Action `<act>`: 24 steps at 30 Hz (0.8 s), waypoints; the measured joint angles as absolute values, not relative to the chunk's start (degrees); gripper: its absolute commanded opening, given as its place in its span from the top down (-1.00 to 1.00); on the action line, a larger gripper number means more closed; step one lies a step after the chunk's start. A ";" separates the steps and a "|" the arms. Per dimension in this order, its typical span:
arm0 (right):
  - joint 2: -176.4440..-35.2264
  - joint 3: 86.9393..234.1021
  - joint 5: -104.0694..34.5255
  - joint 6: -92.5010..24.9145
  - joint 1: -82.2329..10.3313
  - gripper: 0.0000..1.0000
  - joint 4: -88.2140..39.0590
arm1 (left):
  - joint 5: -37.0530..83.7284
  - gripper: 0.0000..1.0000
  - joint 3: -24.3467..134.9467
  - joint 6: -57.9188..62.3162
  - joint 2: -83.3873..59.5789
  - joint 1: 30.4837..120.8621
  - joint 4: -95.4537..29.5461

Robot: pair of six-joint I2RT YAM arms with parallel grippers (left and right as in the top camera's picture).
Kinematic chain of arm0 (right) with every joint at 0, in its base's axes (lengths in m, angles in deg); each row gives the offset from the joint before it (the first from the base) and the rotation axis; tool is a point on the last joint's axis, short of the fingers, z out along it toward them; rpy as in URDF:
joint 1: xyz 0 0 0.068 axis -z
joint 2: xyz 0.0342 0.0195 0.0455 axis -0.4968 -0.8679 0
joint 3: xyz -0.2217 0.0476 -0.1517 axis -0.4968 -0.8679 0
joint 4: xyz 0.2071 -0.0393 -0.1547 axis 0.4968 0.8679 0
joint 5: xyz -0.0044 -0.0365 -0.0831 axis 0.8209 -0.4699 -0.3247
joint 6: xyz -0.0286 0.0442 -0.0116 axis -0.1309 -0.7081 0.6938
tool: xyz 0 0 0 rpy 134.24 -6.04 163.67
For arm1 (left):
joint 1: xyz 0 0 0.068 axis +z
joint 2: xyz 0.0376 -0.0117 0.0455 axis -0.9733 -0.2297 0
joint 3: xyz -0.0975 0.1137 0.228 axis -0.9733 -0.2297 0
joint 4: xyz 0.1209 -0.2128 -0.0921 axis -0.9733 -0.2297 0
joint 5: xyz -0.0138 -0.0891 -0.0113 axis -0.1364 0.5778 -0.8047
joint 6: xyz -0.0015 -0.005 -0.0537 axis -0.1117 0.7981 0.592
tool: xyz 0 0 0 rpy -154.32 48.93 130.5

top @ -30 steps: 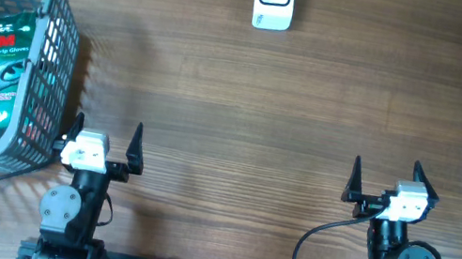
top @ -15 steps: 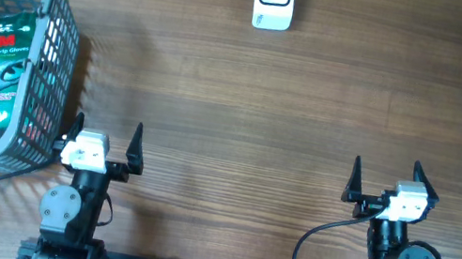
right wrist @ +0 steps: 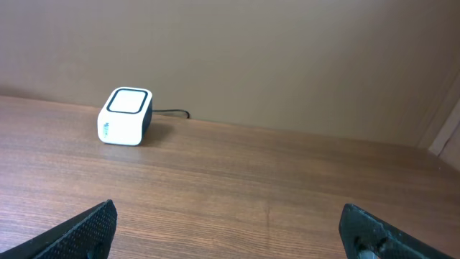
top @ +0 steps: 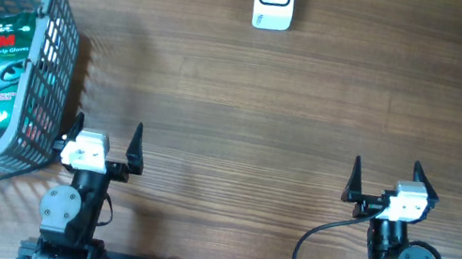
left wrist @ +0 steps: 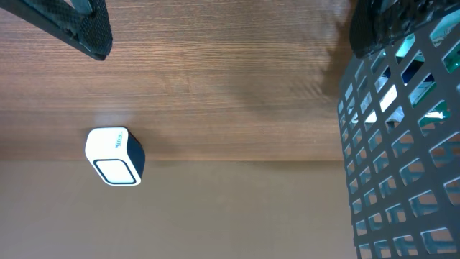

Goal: Scan the item barcode

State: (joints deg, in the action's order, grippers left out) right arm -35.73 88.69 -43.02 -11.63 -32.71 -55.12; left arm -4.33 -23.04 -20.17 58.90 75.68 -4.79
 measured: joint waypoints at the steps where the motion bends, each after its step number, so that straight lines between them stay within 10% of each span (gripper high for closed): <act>1: -35.73 88.69 -43.02 -11.63 -32.71 -0.99 -55.12 | -4.33 -1.00 -23.04 -20.17 58.90 75.68 -4.79; 24: -35.73 88.69 -43.02 -11.63 -32.71 -1.00 -55.12 | -3.09 -1.00 -23.04 -20.15 58.90 75.68 -4.75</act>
State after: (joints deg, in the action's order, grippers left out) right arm -35.73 88.69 -43.02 -11.63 -32.71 -55.12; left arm -3.09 -23.04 -20.15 58.90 75.68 -4.75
